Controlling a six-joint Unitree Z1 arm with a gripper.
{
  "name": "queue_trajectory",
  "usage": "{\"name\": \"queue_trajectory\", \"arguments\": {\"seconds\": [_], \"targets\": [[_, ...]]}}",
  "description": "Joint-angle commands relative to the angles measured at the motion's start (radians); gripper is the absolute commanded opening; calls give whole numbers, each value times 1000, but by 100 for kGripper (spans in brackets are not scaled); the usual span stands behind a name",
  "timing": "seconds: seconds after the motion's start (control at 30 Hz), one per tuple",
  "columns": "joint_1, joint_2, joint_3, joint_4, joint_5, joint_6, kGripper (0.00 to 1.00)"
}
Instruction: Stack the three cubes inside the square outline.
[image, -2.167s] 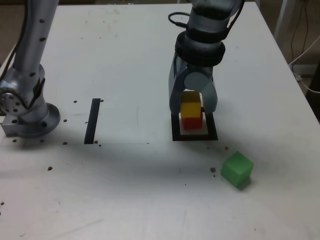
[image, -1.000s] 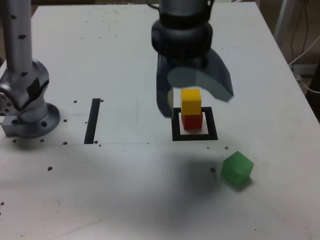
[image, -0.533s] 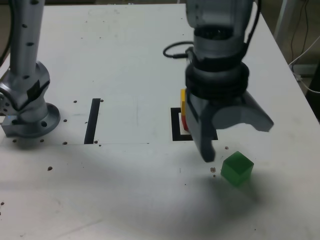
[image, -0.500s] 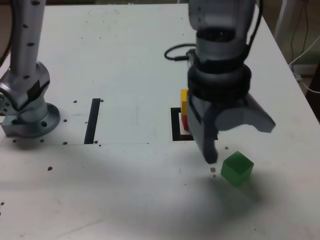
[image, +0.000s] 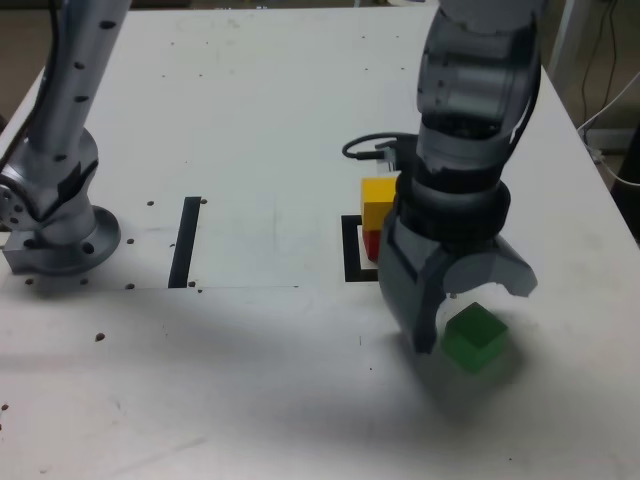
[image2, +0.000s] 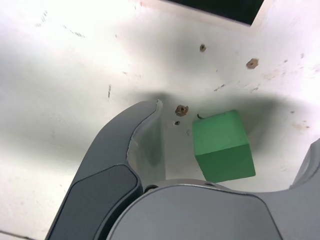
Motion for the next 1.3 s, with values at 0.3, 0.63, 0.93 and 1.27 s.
{"name": "queue_trajectory", "arguments": {"seconds": [0.3,0.63,0.93,1.27], "targets": [[10,44,-38,-49,-20,21,91],[16,65,-40,-46,-44,40,83],[17,70,-53,-14,-10,46,61],[17,66,-67,-20,70,15,32]]}}
